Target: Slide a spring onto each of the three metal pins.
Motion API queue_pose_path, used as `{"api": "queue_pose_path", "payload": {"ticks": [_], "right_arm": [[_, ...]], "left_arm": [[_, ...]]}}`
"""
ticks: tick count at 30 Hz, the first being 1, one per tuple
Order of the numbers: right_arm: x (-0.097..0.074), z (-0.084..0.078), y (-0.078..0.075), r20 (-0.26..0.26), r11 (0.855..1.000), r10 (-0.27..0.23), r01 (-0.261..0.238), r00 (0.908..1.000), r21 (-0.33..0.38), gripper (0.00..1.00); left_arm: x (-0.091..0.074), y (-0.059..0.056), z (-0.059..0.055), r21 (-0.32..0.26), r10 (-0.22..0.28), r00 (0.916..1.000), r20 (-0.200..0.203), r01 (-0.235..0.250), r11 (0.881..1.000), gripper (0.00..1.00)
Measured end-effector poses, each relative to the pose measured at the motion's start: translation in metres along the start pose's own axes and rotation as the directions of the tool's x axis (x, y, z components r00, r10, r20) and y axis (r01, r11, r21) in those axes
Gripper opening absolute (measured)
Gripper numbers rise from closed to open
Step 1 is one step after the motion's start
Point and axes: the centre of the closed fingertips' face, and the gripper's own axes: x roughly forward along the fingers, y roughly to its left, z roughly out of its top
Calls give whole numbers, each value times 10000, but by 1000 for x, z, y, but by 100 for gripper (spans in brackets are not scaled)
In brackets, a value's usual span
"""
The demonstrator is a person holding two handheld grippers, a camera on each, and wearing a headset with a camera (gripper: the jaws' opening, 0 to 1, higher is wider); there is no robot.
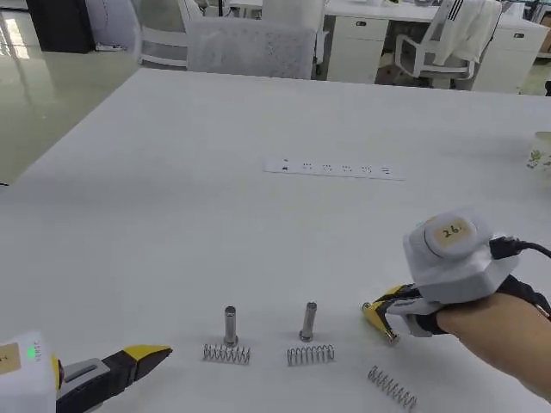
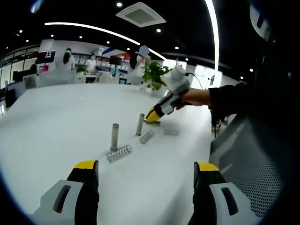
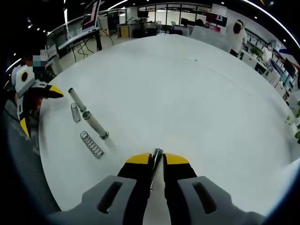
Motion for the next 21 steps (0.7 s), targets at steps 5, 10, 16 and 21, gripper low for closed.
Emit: {"api": "queue_pose_path", "payload": {"ticks": [5,10,16,21], "right_arm": [[2,-3,-2,-165,9999,-105,106,9998,79,7],[7,-3,-2,-241,9996,-76,83,9997,281,8],[5,-4,-1,-274,9990,-134,146,9995,416,5],[3,-5,-1,-138,9976,-177,186,9997,666,5]], "left_arm": [[0,0,0,9,0,10000,-22,0,10000,80],[0,0,-1,14,-6,10000,-47,6,10000,80],[1,-1,-2,50,-33,10000,-88,33,10000,79],[1,-1,-2,80,-51,9999,-117,52,10000,79]]}}
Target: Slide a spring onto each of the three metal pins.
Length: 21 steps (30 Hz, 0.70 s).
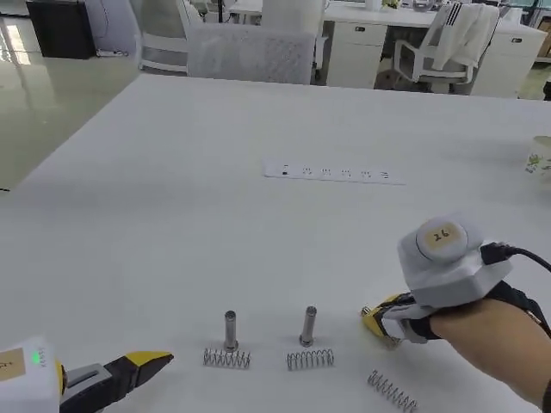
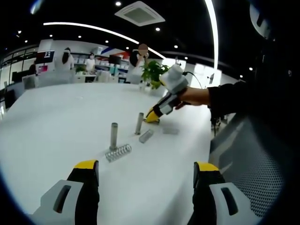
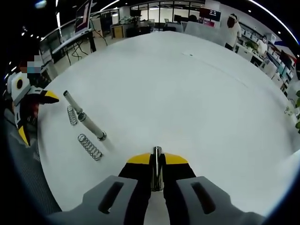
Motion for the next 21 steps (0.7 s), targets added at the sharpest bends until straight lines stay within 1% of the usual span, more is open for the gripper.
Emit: {"api": "queue_pose_path", "payload": {"ticks": [2,4,7,10,12,18,21], "right_arm": [[-1,-1,0,-19,10000,52,-52,10000,71,5],[-5,-1,-1,93,9998,48,-50,9999,187,5],[-12,3,-3,319,9987,53,-69,9995,499,5],[-20,7,-3,512,9978,45,-79,9987,665,5],[-25,9,-3,667,9974,18,-66,9978,716,5],[-33,12,1,837,9979,-16,-38,9965,643,5],[-37,15,1,960,9981,-49,-10,9954,612,5]], "left_arm": [[0,0,0,6,0,10000,3,0,10000,79],[0,0,0,8,2,10000,16,-2,10000,79],[0,1,0,26,-1,10000,28,1,10000,79],[-1,1,0,53,3,10000,53,-3,10000,79],[-1,2,1,72,21,10000,77,-22,10000,79],[-2,3,2,144,42,9999,116,-43,9999,79],[-3,3,2,194,75,9999,124,-78,9998,79]]}}
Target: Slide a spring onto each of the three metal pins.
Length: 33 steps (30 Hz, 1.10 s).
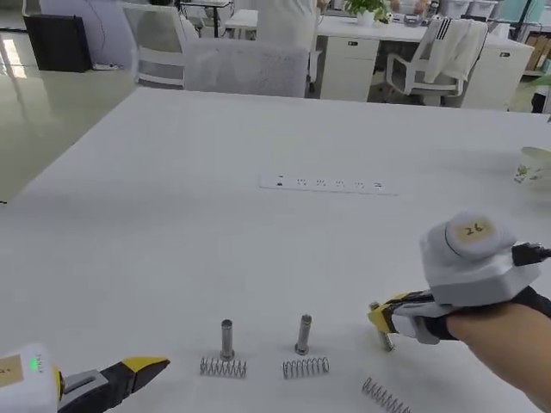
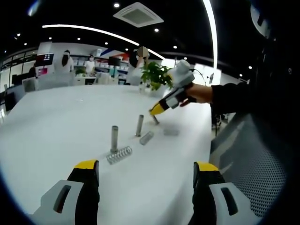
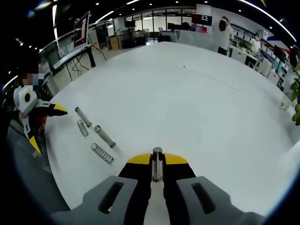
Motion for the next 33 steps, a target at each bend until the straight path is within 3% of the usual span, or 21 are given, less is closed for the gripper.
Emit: {"api": "queue_pose_path", "payload": {"ticks": [22,33], "right_arm": [[-10,0,5,91,10000,-57,57,9999,-60,5],[-8,-5,6,-126,10000,-20,20,9999,-33,5]], "left_arm": [[-5,-1,6,243,163,9998,76,-164,9996,79],[-8,-1,12,313,276,9995,181,-282,9991,79]]}}
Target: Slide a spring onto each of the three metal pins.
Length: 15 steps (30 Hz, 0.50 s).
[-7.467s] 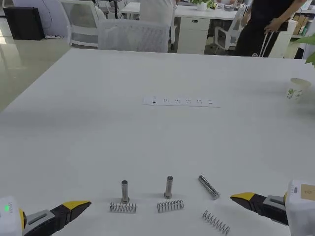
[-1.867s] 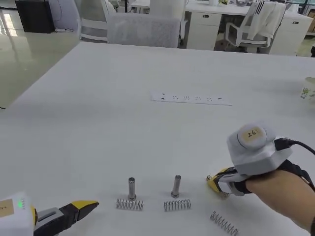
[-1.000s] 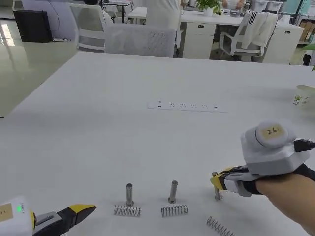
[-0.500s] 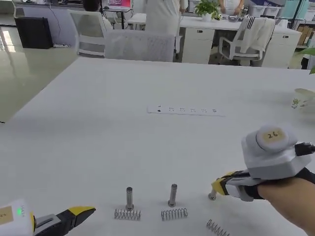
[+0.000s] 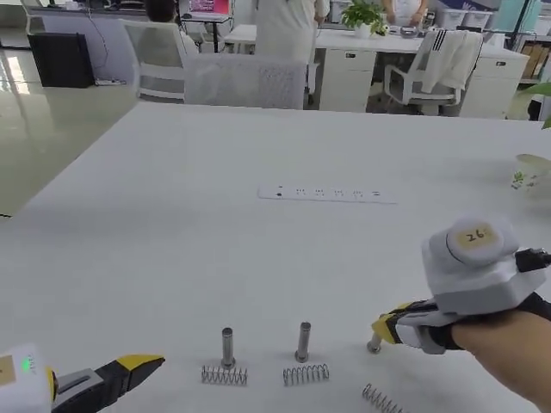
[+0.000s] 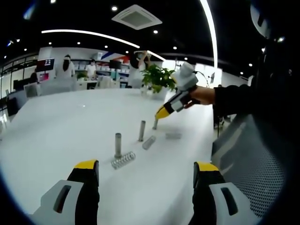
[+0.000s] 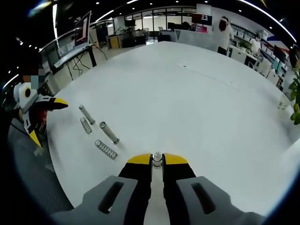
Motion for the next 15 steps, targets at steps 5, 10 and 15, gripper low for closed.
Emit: {"api": "queue_pose_path", "payload": {"ticks": [5,10,15], "right_arm": [[0,0,0,48,9999,65,-64,10000,-99,5],[0,0,1,108,9998,178,-177,9998,-114,6],[0,-2,1,107,9996,210,-208,9997,-187,9]], "left_arm": [[0,-1,2,58,11,10000,-43,-11,10000,79],[0,-2,3,107,18,10000,-92,-17,9999,79],[0,-3,4,141,14,9999,-135,-12,9999,79]]}}
